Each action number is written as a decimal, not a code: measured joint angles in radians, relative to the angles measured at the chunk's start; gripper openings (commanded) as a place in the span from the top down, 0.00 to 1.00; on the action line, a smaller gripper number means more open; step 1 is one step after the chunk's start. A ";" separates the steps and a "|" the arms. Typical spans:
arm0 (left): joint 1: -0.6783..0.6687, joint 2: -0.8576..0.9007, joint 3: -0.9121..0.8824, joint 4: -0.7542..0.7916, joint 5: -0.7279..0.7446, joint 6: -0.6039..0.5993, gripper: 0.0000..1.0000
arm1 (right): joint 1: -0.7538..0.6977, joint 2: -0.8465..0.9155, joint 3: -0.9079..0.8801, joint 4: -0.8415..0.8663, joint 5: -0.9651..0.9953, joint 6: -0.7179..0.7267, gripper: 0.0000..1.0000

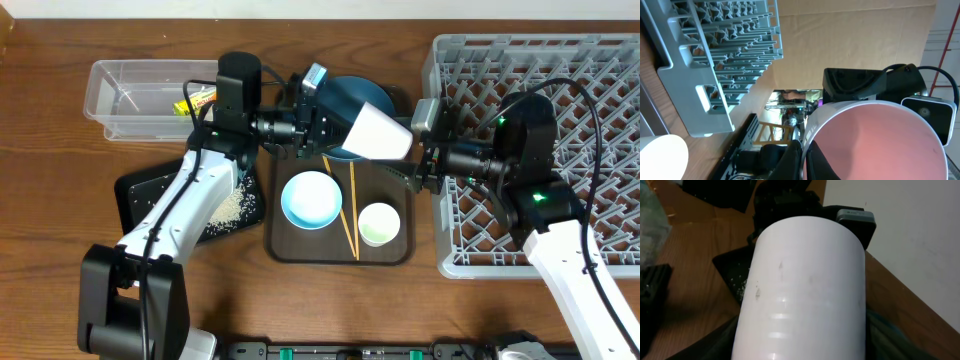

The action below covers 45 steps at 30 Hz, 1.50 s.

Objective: Sort waste into correct bins and load items into the dishwasher rack
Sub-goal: 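Reach the right gripper to the pink cup and take it from the left, then carry the pink cup with the right gripper into the dish rack and release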

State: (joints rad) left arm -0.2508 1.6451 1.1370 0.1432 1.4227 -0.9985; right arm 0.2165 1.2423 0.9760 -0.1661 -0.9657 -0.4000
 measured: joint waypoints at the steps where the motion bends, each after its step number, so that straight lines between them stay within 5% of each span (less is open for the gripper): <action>1: 0.000 0.000 0.000 0.000 0.001 0.000 0.94 | 0.000 0.000 0.000 0.000 0.001 -0.001 0.37; 7: 0.004 0.000 0.000 0.000 0.004 0.000 0.92 | -0.001 0.000 0.000 -0.002 0.004 -0.001 0.44; 11: 0.002 0.000 0.000 0.005 0.004 0.021 0.63 | 0.002 0.000 0.004 -0.044 -0.005 0.005 0.44; 14: -0.002 0.000 0.000 0.002 0.002 0.074 0.55 | 0.002 0.000 0.004 -0.074 0.009 0.036 0.51; 17: -0.002 0.000 0.000 -0.009 -0.016 0.153 0.52 | 0.002 0.000 0.004 -0.122 0.054 0.082 0.62; 21: -0.002 0.001 0.000 -0.048 -0.070 0.255 0.45 | 0.002 0.000 0.004 -0.169 0.146 0.147 0.91; 24: 0.000 0.001 0.000 -0.093 -0.118 0.322 0.43 | -0.013 0.000 0.004 -0.197 0.228 0.206 0.98; 33: 0.037 0.001 0.000 -0.322 -0.353 0.520 0.43 | -0.188 -0.071 0.018 -0.353 0.327 0.320 0.99; 45: 0.049 -0.021 0.000 -0.520 -0.547 0.703 0.43 | -0.409 -0.090 0.308 -0.876 0.647 0.425 0.99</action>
State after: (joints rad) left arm -0.2016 1.6245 1.1370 -0.3771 0.8761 -0.2951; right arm -0.1928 1.1519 1.2842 -1.0420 -0.3187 0.0254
